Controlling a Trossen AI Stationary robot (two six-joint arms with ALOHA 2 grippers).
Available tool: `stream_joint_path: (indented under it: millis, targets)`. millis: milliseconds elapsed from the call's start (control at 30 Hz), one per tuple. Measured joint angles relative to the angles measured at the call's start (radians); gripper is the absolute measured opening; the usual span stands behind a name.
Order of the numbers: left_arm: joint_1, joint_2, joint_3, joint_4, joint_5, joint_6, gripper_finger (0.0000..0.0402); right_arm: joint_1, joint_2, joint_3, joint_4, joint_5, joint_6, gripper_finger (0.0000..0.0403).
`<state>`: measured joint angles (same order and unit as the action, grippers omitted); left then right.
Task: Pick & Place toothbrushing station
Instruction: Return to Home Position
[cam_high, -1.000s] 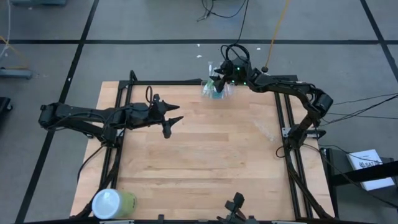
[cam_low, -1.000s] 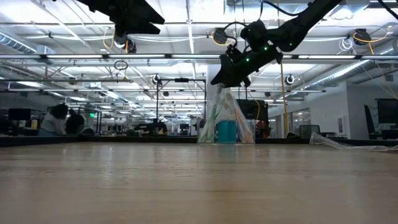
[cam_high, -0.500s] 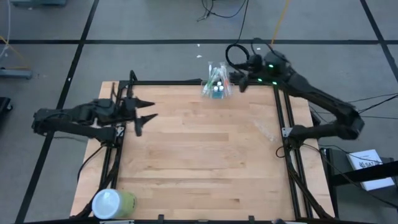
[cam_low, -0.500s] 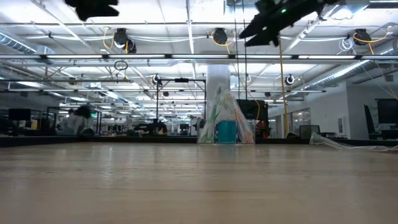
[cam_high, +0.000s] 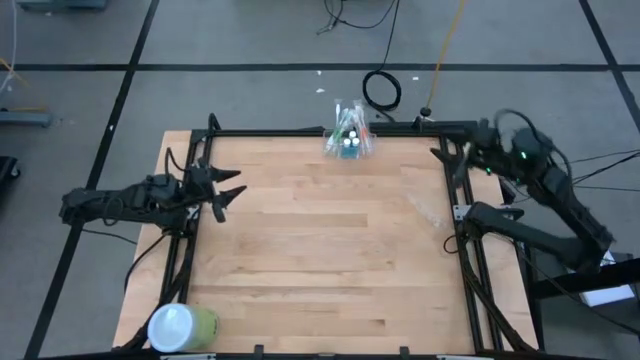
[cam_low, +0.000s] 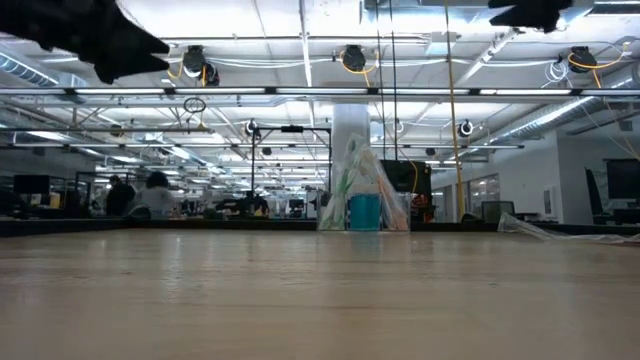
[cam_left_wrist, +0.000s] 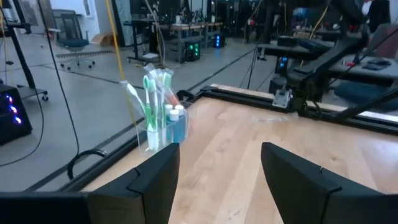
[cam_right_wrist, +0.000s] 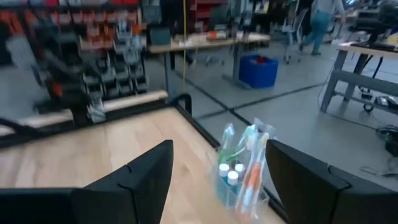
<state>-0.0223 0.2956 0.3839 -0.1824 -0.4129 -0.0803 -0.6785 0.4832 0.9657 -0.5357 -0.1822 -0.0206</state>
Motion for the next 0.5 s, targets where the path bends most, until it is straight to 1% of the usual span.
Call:
stream_joint_path:
  millis: [133,200,333,500]
  targets:
    - [0.0,-0.074,-0.097,0.057,0.0,-0.011,0.0235,0.0,-0.183,-0.137,0.026,-0.008,0.108,0.0249]
    - [0.0,-0.106,-0.135,0.076,0.0,-0.02,0.0234,0.0,-0.25,-0.197,0.047,-0.037,0.137,0.0249]
    - [0.0,-0.166,-0.202,0.085,0.0,-0.041,0.0234,0.0,-0.345,-0.319,0.065,-0.055,0.171,0.0247]
    - [0.0,-0.235,-0.27,0.087,-0.006,-0.08,0.0235,0.0,-0.412,-0.507,0.244,-0.055,0.211,0.0251]
